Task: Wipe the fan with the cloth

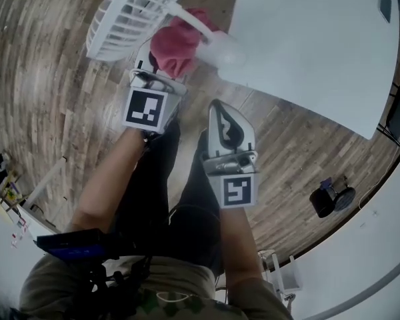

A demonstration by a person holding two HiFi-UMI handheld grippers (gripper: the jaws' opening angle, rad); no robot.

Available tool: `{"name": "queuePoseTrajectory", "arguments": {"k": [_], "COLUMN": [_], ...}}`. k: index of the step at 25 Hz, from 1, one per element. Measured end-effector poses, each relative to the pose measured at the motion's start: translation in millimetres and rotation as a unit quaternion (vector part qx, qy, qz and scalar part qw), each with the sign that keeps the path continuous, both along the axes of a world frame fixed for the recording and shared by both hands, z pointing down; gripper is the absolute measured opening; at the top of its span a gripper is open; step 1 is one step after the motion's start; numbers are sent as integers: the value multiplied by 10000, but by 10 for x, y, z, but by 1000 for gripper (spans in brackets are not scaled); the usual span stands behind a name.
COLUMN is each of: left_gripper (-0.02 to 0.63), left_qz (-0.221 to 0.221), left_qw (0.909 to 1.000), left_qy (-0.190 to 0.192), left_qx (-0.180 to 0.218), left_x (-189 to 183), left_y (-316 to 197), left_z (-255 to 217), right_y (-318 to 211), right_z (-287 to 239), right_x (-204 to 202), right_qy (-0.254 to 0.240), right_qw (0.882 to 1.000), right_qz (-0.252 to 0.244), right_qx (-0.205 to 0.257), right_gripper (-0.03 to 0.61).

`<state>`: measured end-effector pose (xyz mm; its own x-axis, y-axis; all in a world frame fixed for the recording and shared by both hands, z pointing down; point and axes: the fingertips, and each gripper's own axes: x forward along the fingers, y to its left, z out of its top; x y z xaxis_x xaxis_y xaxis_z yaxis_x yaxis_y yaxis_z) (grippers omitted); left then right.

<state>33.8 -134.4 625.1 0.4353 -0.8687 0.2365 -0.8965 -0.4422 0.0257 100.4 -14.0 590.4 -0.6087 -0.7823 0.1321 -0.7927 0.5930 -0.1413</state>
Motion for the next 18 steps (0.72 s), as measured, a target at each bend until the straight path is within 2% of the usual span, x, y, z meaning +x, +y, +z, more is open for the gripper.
{"name": "queuePoseTrajectory", "arguments": {"k": [5,9,14,18], "left_gripper": [86,86,84,84], "left_qz": [254,146,-62,-96], "left_qw": [9987,9986,9990,9980], "left_qy": [-406,-460,-69,271], "left_qx": [167,204,443,570], "left_x": [37,-16,-80,23], "left_y": [93,98,100,212], "left_z": [-23,-47,-137,-302], "right_y": [-159,-389,-521,-473], "right_z": [-204,-424,-432,-326], "right_x": [183,318,259,119], "right_qy": [11,92,87,-116], "right_qw": [9973,9943,9934,9937], "right_qz": [717,942,939,1020], "right_qx": [184,490,660,448], "right_gripper": [-3,-3,-3,-3]}}
